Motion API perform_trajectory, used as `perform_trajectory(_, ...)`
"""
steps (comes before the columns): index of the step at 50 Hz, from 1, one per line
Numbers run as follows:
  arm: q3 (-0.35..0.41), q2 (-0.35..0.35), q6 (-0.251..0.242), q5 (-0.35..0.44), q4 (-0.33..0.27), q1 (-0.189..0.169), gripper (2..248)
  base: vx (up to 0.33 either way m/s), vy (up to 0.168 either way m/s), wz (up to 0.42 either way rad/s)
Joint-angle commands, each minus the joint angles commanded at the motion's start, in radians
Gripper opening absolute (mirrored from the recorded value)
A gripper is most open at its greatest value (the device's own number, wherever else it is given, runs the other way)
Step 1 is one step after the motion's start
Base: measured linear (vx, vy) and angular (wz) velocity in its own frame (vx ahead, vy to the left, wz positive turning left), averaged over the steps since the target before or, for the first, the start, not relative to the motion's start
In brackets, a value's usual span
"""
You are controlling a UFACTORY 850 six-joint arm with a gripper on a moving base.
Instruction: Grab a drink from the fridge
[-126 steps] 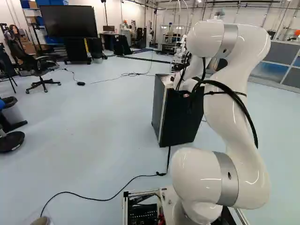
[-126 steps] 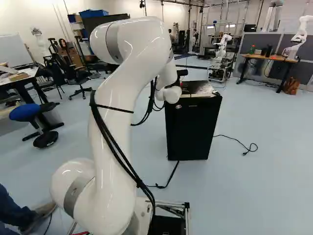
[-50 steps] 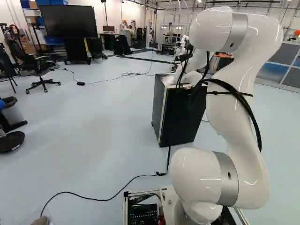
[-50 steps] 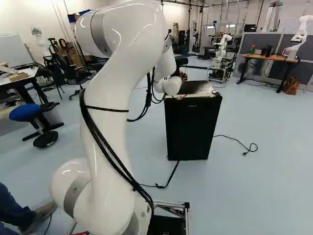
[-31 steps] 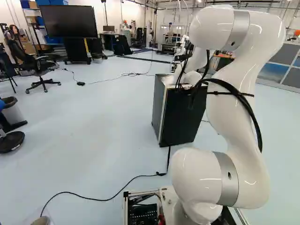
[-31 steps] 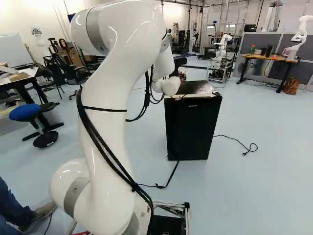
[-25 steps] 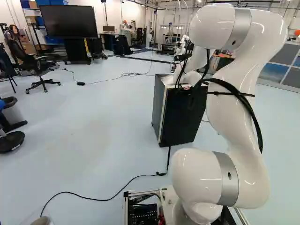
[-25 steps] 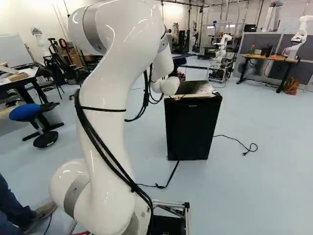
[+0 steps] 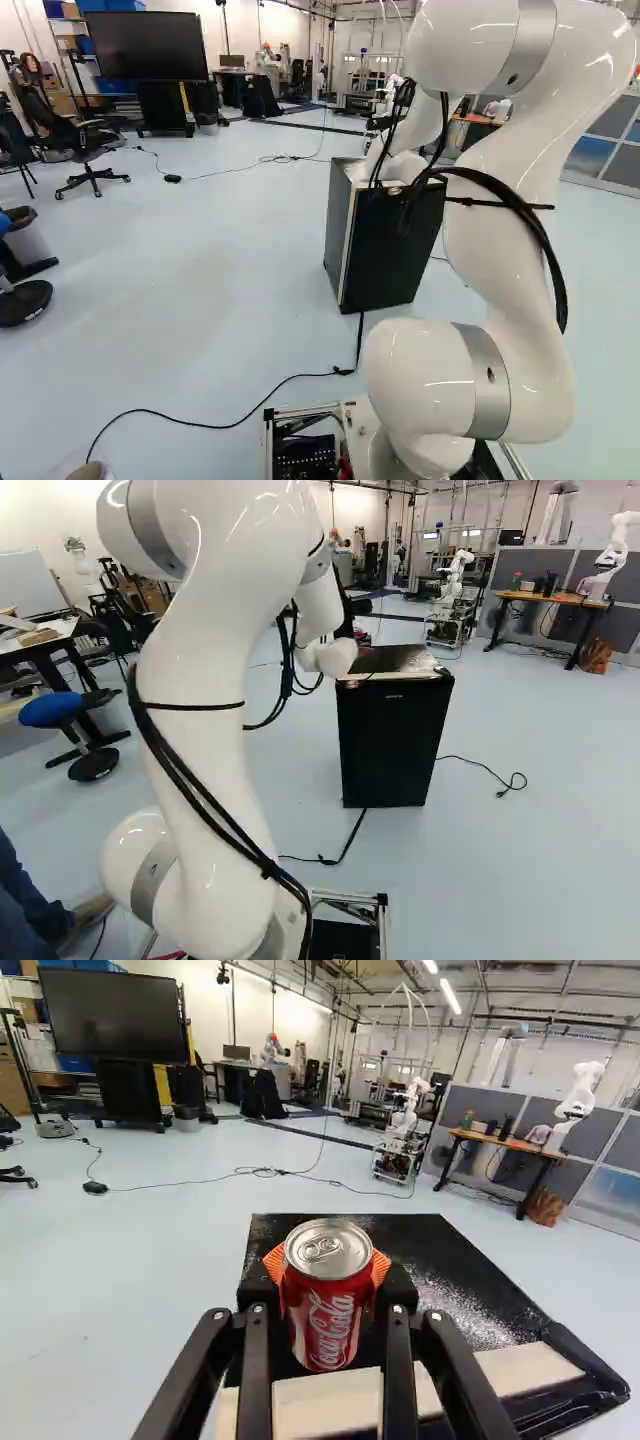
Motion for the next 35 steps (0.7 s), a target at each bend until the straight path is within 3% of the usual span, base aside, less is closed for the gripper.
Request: perform_trajectory(35, 0.305, 0.233, 0.0, 0.002, 0.067, 0.088, 98, 0.0, 0.0, 0.0)
